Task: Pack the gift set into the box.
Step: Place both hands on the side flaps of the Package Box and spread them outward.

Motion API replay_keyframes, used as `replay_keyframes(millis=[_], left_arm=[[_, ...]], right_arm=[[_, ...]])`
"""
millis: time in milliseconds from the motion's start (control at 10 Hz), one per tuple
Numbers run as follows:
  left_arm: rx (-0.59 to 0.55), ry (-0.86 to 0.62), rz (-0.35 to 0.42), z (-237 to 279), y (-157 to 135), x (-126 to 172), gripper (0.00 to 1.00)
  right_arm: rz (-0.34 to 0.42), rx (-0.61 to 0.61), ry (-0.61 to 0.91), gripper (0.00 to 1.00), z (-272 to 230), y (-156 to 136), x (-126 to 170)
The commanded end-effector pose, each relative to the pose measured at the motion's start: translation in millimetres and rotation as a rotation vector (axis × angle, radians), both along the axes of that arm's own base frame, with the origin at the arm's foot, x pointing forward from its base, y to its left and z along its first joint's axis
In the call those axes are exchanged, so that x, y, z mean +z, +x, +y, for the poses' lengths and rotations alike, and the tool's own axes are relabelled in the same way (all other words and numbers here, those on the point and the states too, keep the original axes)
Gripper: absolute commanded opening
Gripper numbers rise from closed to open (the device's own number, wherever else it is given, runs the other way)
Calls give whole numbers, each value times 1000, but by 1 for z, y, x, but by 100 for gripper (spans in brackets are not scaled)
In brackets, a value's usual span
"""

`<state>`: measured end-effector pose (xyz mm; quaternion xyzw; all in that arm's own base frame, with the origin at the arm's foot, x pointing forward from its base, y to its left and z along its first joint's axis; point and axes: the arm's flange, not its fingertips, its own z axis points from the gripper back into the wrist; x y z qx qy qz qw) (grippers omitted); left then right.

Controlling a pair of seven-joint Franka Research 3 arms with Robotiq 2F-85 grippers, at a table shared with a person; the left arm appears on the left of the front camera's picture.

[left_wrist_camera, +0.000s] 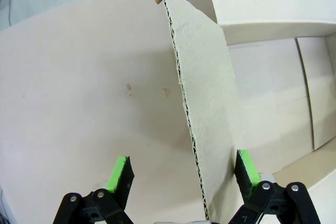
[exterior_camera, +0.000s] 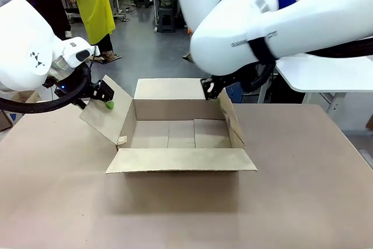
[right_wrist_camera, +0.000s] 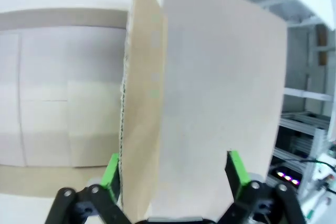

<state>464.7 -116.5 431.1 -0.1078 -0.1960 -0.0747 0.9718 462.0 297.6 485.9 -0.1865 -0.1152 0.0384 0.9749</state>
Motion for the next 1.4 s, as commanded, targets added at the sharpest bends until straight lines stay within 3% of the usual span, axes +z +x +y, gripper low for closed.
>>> replay_keyframes(millis=[0,200,500,700,800,1300], left_arm=[[12,8,5,-1,-2,0,100],[12,8,5,-1,-2,0,100],[12,8,5,-1,-2,0,100],[12,8,5,-1,-2,0,100],[12,8,5,-1,-2,0,100],[12,8,5,-1,-2,0,100]], right_arm=[[-16,-13,153,100,-43,-12,4],[26,-74,260,100,-99,-12,-2],[26,-129,464,100,-179,-17,-13],[31,-22,684,100,-198,-20,-43],[16,-154,465,100,-186,-9,-16],[16,-154,465,100,-186,-9,-16]])
